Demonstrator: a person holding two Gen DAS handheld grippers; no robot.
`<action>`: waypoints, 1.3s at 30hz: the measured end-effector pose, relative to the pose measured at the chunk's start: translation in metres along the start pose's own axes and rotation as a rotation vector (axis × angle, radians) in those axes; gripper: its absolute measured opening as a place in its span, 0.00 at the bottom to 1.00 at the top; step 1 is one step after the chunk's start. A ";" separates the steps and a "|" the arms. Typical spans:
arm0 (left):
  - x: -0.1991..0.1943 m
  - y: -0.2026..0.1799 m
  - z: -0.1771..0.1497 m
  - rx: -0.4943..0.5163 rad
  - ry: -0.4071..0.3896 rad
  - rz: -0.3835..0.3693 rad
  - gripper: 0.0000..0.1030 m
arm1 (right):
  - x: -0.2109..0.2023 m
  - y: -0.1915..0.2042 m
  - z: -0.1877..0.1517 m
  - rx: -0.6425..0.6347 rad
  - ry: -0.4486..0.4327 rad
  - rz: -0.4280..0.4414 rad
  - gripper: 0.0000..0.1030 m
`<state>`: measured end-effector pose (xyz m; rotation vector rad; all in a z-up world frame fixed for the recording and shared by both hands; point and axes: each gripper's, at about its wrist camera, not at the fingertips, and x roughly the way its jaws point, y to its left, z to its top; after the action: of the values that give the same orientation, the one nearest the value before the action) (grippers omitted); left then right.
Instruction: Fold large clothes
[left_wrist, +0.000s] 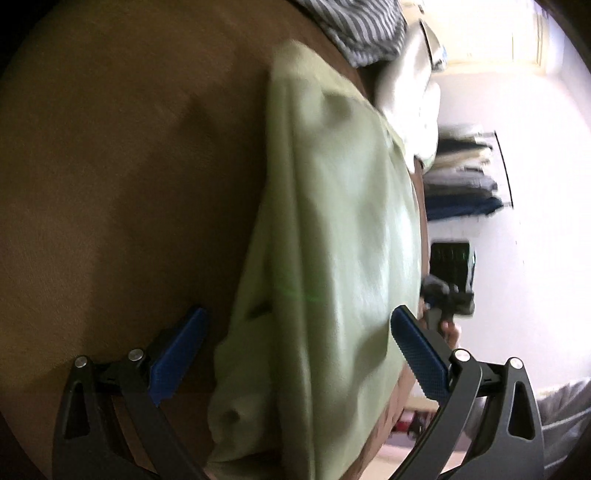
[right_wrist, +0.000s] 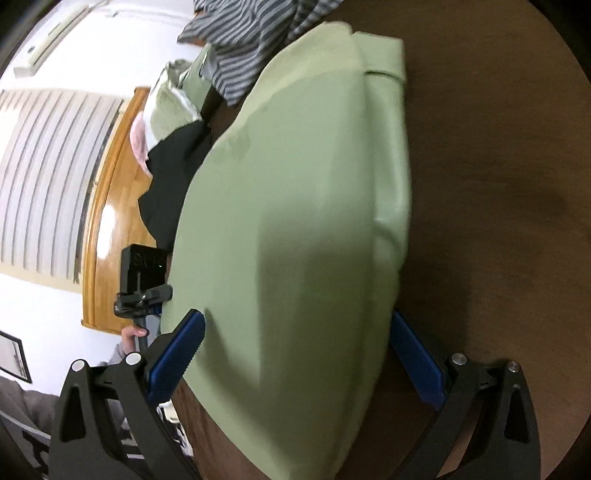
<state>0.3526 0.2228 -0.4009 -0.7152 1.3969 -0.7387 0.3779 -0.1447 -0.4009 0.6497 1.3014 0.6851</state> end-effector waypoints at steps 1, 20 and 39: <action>0.001 -0.001 0.000 0.001 0.013 -0.003 0.94 | 0.003 0.002 0.004 0.004 0.000 0.004 0.96; 0.046 -0.039 0.001 0.109 0.169 0.022 0.92 | 0.031 0.026 0.020 -0.057 0.041 -0.137 0.71; 0.044 -0.112 -0.024 0.149 -0.142 0.401 0.39 | 0.012 0.090 -0.006 -0.245 -0.114 -0.345 0.20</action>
<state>0.3264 0.1206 -0.3377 -0.3468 1.2875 -0.4590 0.3656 -0.0768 -0.3408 0.2516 1.1637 0.5050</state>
